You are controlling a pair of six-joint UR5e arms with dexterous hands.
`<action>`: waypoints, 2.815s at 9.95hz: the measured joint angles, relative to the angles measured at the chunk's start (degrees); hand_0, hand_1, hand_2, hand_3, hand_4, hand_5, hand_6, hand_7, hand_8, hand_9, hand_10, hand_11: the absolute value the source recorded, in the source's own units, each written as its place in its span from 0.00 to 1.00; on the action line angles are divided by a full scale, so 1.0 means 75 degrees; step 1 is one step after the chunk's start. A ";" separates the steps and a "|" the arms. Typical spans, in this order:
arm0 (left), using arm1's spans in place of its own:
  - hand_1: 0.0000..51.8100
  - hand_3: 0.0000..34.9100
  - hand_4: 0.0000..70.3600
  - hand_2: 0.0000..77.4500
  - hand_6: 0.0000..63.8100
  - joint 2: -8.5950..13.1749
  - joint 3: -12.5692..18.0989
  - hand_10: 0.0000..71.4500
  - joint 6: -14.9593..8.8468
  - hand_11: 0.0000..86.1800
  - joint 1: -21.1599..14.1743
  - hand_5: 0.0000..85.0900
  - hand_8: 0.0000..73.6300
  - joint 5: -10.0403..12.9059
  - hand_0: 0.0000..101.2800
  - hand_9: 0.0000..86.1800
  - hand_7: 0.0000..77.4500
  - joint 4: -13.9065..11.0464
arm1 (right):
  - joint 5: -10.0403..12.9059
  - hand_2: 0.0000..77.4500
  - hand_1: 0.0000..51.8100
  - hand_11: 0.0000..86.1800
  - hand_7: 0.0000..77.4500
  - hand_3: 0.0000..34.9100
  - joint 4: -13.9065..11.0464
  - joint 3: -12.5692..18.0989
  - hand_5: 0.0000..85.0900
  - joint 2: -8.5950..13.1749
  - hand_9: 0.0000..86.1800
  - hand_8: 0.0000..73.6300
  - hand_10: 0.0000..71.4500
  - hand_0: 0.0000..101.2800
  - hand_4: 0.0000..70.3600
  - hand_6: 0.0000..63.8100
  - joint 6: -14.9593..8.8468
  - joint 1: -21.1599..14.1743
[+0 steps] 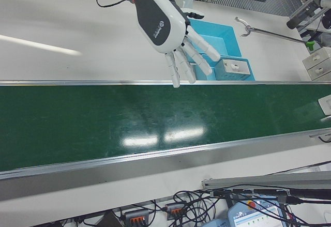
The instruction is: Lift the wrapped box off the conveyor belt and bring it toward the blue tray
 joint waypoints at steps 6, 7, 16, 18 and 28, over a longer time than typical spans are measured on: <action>0.00 0.00 0.00 0.01 0.00 0.0000 0.0000 0.00 0.0000 0.00 0.0000 0.01 0.00 0.0000 0.00 0.00 0.00 0.0000 | -0.0127 0.15 0.25 0.01 0.00 0.50 -0.0009 -0.0053 0.01 -0.0100 0.02 0.00 0.00 0.46 0.00 0.00 0.0198 0.0225; 0.00 0.00 0.00 0.01 0.00 0.0000 0.0000 0.00 0.0000 0.00 0.0000 0.01 0.00 0.0000 0.00 0.00 0.00 0.0000 | -0.0333 0.15 0.25 0.01 0.00 0.50 -0.0024 -0.0064 0.01 -0.0102 0.02 0.00 0.00 0.46 0.00 0.00 0.0196 0.0292; 0.00 0.00 0.00 0.01 0.00 0.0000 0.0000 0.01 0.0000 0.00 0.0000 0.01 0.00 0.0000 0.00 0.00 0.00 0.0000 | -0.1168 0.09 0.23 0.02 0.00 0.19 0.1059 -0.1765 0.01 0.0208 0.01 0.00 0.00 0.45 0.00 0.00 0.0636 0.0898; 0.00 0.00 0.00 0.01 0.00 0.0000 0.0000 0.00 0.0000 0.00 0.0000 0.01 0.00 0.0000 0.00 0.00 0.01 0.0000 | -0.1392 0.12 0.28 0.01 0.00 0.02 0.1123 -0.2042 0.02 0.0585 0.01 0.00 0.00 0.47 0.02 0.00 0.0756 0.0852; 0.00 0.00 0.00 0.01 0.00 0.0000 0.0000 0.01 0.0000 0.00 0.0000 0.01 0.00 0.0000 0.00 0.00 0.00 0.0000 | -0.1469 0.16 0.28 0.01 0.00 0.19 0.1130 -0.2050 0.06 0.0735 0.01 0.00 0.00 0.47 0.01 0.00 0.0881 0.1004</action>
